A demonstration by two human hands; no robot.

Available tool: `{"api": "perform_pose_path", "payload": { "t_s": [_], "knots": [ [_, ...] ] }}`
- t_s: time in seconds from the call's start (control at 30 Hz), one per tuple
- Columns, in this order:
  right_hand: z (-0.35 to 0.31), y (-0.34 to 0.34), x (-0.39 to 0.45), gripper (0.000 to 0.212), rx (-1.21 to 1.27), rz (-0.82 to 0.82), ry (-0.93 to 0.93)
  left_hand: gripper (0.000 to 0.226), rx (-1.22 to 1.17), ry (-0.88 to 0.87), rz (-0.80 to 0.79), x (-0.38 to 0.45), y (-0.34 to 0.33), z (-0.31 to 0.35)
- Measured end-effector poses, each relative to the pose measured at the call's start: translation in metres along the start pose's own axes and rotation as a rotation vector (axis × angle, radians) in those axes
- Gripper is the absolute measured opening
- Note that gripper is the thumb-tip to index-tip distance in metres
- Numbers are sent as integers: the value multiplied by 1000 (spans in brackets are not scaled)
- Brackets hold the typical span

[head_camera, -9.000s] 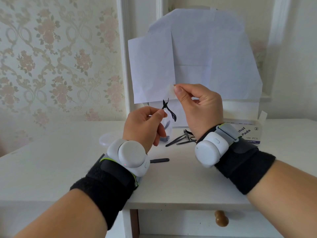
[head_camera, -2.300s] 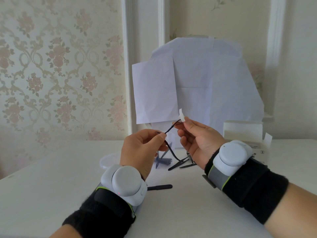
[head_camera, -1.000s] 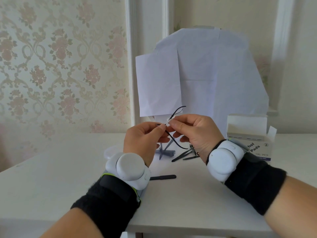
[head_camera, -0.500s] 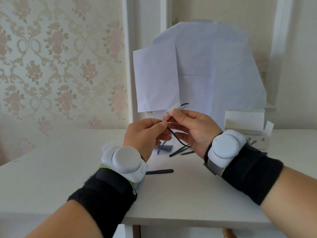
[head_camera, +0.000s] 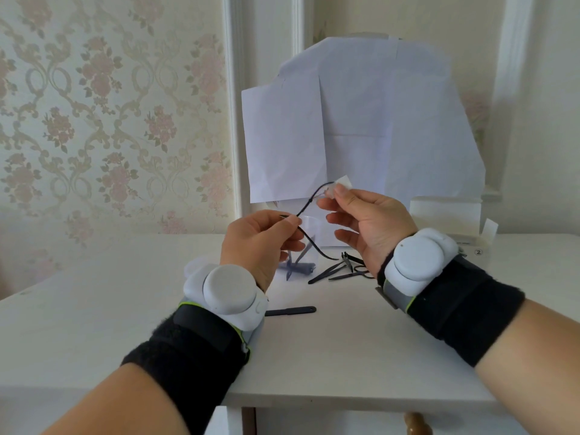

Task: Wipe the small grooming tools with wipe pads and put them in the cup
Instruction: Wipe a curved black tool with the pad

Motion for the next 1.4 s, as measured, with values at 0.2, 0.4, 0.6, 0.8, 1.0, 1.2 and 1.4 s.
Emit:
{"api": "perform_pose_path", "payload": {
  "t_s": [0.2, 0.4, 0.6, 0.8, 1.0, 1.2, 1.4],
  "knots": [
    [-9, -13, -7, 24, -465, -71, 300, 11, 9, -73, 54, -1, 3, 4],
    [-8, -22, -8, 25, -649, -102, 430, 12, -5, -89, 36, -1, 3, 4],
    [-8, -25, -10, 26, -693, -158, 459, 9, -25, -98, 33, -1, 3, 5],
    [-12, -26, -15, 20, -689, -184, 510, 6, -14, -112, 2, -2, 3, 5],
    [-16, -28, -18, 21, -818, -124, 627, 9, 32, -129, 6, -1, 0, 5],
    [-15, -26, -14, 22, -1000, -45, 710, 11, 72, -126, 49, 1, 2, 4],
    [-16, -24, -11, 18, -1035, -15, 728, 11, 110, -138, 56, 1, 2, 5]
  ]
}}
Point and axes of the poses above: each hand's wrist, its own x-axis towards the middle knuckle, its own y-axis out of the back of the hand, z = x × y, the point moved 4 cm from there along x, towards the middle knuckle, and after that the axes turned 15 degrees about -x, right-handed, at the moved point
